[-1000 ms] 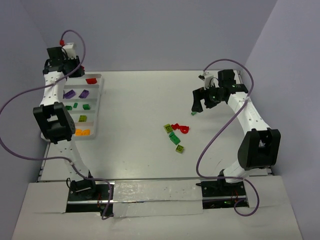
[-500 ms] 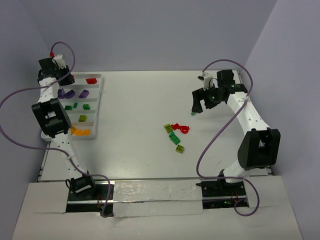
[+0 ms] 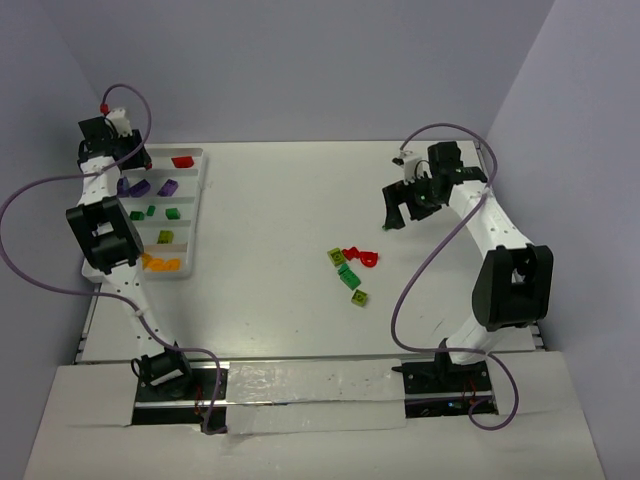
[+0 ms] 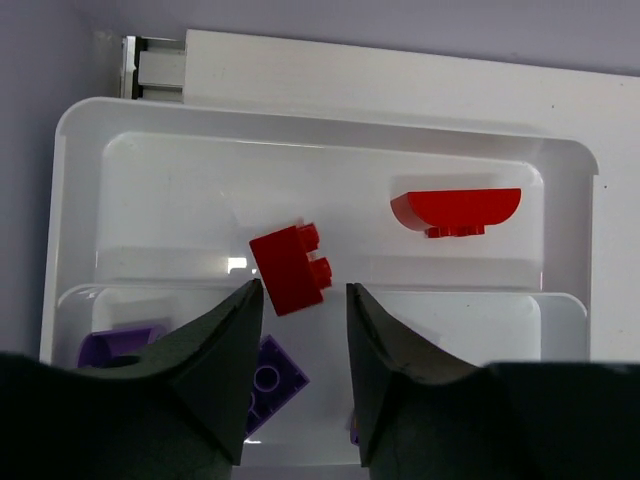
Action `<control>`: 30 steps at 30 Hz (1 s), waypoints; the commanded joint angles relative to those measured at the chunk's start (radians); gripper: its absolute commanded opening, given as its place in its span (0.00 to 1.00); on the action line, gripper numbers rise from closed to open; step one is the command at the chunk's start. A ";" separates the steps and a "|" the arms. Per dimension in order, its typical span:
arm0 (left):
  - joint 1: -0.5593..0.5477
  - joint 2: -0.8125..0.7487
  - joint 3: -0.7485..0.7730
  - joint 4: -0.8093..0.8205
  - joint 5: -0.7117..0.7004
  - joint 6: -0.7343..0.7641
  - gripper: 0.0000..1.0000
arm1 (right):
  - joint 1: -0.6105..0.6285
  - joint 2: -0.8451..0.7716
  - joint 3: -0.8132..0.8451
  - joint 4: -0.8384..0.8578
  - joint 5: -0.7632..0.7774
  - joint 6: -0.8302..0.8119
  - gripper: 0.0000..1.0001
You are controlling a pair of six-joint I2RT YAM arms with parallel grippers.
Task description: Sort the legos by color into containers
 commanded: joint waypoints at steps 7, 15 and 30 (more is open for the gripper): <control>-0.003 -0.011 0.088 0.059 -0.005 0.003 0.68 | 0.002 0.095 0.077 0.056 0.101 0.022 0.99; -0.041 -0.230 -0.076 0.107 0.068 0.001 0.68 | -0.005 0.177 0.086 0.086 0.239 0.027 0.90; -0.117 -0.535 -0.263 -0.028 0.298 -0.073 0.73 | 0.075 0.365 0.228 0.044 0.265 -0.039 0.84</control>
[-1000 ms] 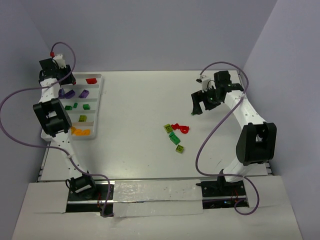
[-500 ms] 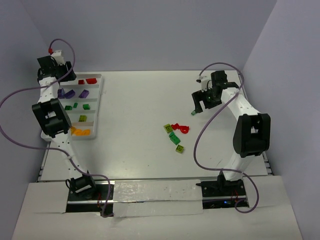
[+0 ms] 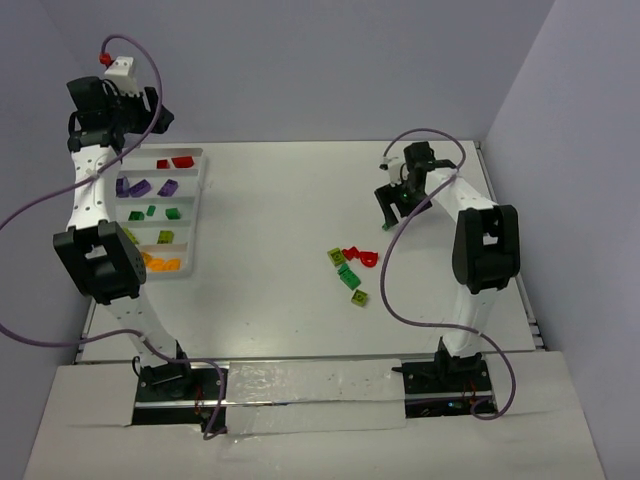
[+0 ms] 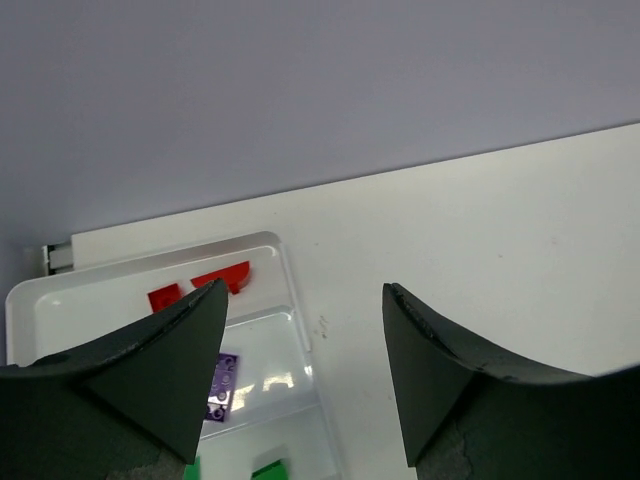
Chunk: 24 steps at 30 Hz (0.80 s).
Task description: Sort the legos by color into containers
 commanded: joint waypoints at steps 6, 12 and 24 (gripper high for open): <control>-0.002 -0.088 -0.099 -0.082 0.141 -0.078 0.73 | 0.052 0.137 0.157 -0.050 0.055 -0.073 0.76; -0.004 -0.111 -0.121 -0.085 0.142 -0.082 0.73 | 0.065 0.196 0.208 -0.105 0.064 -0.090 0.69; -0.005 -0.109 -0.135 -0.092 0.142 -0.081 0.73 | 0.073 0.223 0.195 -0.118 0.073 -0.102 0.59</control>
